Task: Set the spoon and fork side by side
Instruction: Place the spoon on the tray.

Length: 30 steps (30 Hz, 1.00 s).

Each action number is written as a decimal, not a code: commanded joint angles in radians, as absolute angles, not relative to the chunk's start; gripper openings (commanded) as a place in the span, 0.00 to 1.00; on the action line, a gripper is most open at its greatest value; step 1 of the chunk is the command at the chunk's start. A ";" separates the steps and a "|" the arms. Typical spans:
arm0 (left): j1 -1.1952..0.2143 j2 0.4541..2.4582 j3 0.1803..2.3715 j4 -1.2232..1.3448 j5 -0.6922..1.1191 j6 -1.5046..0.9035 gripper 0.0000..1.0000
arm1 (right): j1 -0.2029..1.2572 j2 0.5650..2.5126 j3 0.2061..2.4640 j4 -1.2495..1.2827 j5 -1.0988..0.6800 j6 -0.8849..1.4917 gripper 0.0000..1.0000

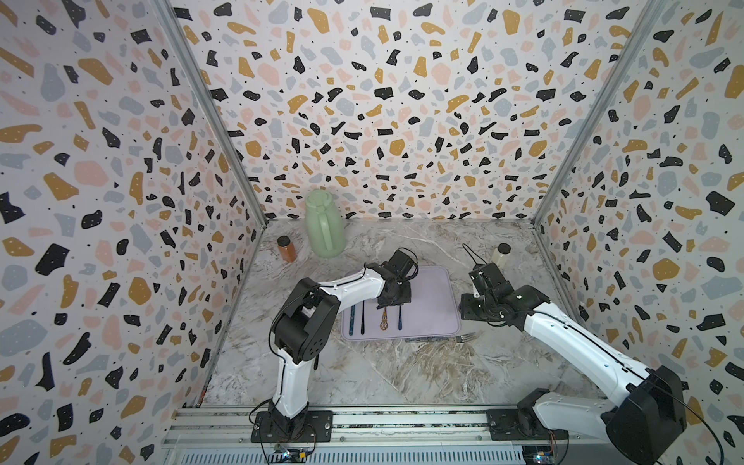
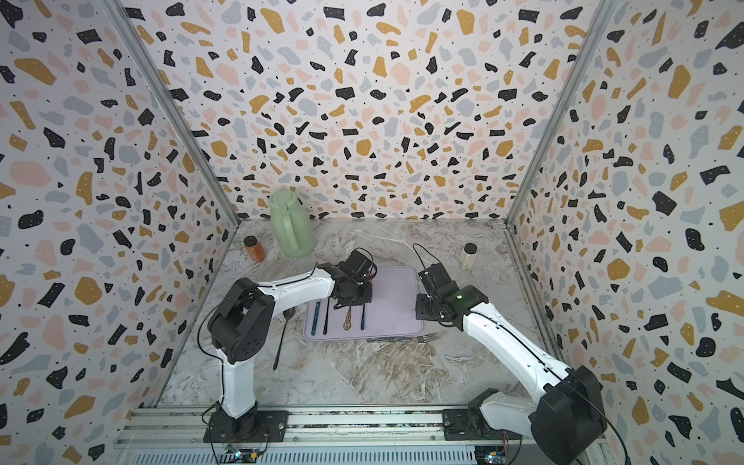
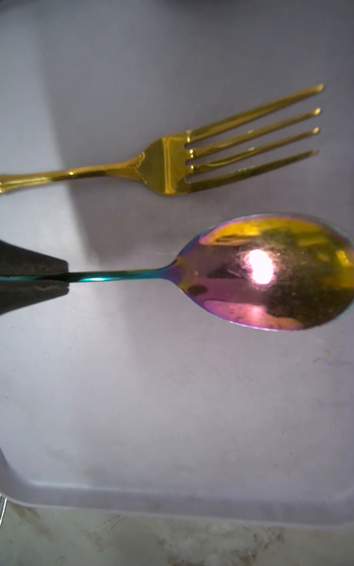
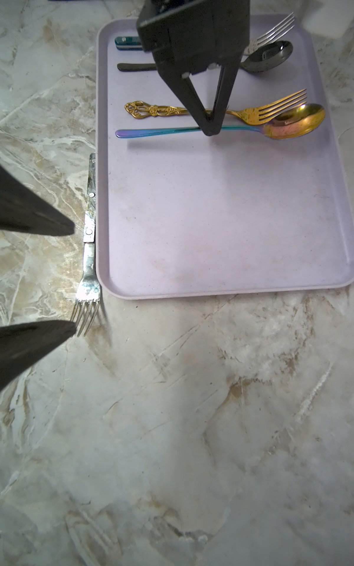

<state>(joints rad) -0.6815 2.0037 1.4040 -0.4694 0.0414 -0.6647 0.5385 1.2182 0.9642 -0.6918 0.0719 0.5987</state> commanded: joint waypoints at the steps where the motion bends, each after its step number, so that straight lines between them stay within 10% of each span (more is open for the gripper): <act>1: -0.676 2.027 1.437 -0.469 0.053 -0.693 0.00 | 0.526 1.219 0.971 -0.718 0.059 0.586 0.50; 14: -0.671 2.062 1.445 -0.488 0.039 -0.725 0.00 | 0.514 1.226 0.969 -0.710 0.029 0.602 0.50; 20: -0.670 2.039 1.466 -0.521 0.042 -0.699 0.27 | 0.514 1.215 0.969 -0.716 0.023 0.607 0.51; 30: -0.672 1.757 1.352 -0.612 -0.026 -0.599 0.34 | 0.555 1.243 0.943 -0.682 -0.057 0.674 0.51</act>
<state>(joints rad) -0.6750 1.8622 1.3880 -0.5625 0.0193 -0.6495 0.5377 1.2324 0.9478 -0.6800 -0.0322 0.6415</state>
